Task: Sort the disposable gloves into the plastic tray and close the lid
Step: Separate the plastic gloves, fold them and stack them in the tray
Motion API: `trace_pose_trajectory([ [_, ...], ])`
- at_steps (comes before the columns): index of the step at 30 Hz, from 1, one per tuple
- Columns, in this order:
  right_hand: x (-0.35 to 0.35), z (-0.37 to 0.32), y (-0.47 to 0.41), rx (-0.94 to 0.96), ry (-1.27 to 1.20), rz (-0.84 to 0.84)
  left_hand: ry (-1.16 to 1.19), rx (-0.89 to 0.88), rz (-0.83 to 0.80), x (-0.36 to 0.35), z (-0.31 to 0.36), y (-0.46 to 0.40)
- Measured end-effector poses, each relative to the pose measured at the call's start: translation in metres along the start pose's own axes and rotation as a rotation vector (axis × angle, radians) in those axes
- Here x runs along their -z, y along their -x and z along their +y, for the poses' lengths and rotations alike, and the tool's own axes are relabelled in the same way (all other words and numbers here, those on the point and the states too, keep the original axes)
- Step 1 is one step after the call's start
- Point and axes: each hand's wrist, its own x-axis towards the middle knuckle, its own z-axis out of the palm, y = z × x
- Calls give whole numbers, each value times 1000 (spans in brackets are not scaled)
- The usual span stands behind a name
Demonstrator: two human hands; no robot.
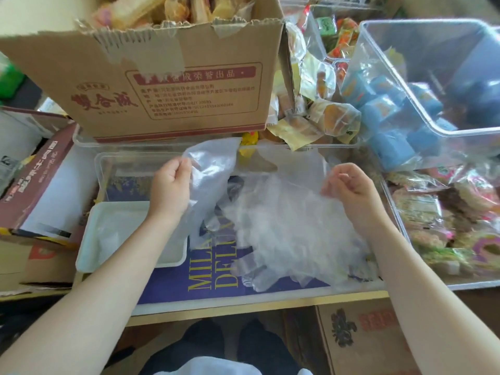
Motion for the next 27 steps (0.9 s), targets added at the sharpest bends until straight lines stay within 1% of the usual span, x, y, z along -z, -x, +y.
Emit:
trace_pose_trajectory([
  [2, 1, -14, 0, 18, 76, -42, 31, -25, -39, -10, 8, 5],
  [5, 2, -35, 7, 61, 196, -123, 50, -63, -38, -19, 20, 10],
  [8, 5, -60, 20, 88, 169, -317, 74, -80, -81, -27, 33, 14],
  [10, 3, -73, 28, 92, 114, -456, 118, -61, -168, -33, 41, 19],
  [11, 0, -76, 31, 97, 68, -492, 159, -43, -232, -36, 45, 22],
  [12, -4, -77, 33, 96, 25, -490, 196, -28, -303, -40, 49, 28],
  [13, -8, -75, 32, 90, -4, -441, 221, -14, -373, -44, 55, 35],
  [15, -17, -70, 31, 78, -23, -237, 264, 8, -477, -50, 65, 53],
  [17, -22, -62, 32, 135, 73, -14, 365, 41, -560, -54, 71, 68],
  [18, -24, -57, 33, 168, 157, 63, 423, 70, -595, -55, 73, 73],
  [19, -24, -53, 36, 189, 222, 97, 465, 102, -617, -54, 73, 78],
  [21, -23, -46, 39, 200, 252, 78, 484, 143, -629, -54, 73, 83],
  [23, -19, -43, 39, 198, 217, 46, 483, 167, -632, -54, 69, 86],
  [27, -12, -39, 36, 179, 283, 10, 459, 192, -636, -57, 61, 89],
])
